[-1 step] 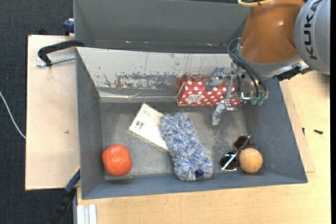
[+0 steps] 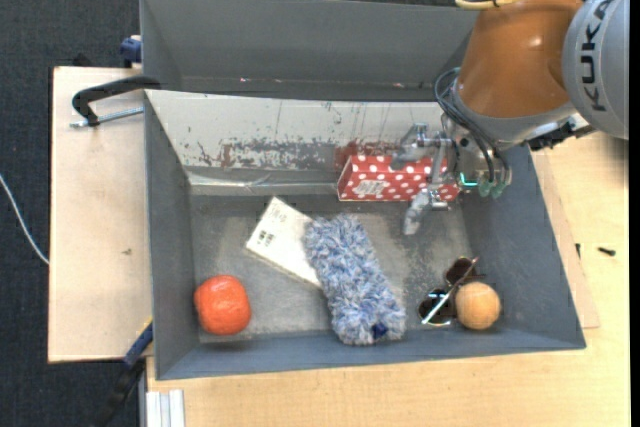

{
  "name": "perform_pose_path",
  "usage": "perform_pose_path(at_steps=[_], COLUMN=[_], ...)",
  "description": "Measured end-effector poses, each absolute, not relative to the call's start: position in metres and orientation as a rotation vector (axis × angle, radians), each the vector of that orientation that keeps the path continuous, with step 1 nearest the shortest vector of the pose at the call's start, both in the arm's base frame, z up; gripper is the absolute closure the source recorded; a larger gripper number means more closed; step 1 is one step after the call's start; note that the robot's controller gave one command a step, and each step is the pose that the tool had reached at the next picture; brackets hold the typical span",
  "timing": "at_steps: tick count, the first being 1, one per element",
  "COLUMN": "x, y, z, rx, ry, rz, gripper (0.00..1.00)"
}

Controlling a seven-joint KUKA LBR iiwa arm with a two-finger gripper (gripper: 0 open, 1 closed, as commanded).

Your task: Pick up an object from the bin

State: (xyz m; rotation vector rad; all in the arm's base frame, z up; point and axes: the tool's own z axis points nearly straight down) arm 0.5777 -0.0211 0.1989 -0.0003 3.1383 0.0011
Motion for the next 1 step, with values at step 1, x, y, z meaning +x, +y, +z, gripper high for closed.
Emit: perform_pose_path(at_steps=[1], x=[0.5829], y=[-0.0277], z=[0.1893], rx=[0.107], ry=[3.134], rz=[0.003], gripper=[0.00])
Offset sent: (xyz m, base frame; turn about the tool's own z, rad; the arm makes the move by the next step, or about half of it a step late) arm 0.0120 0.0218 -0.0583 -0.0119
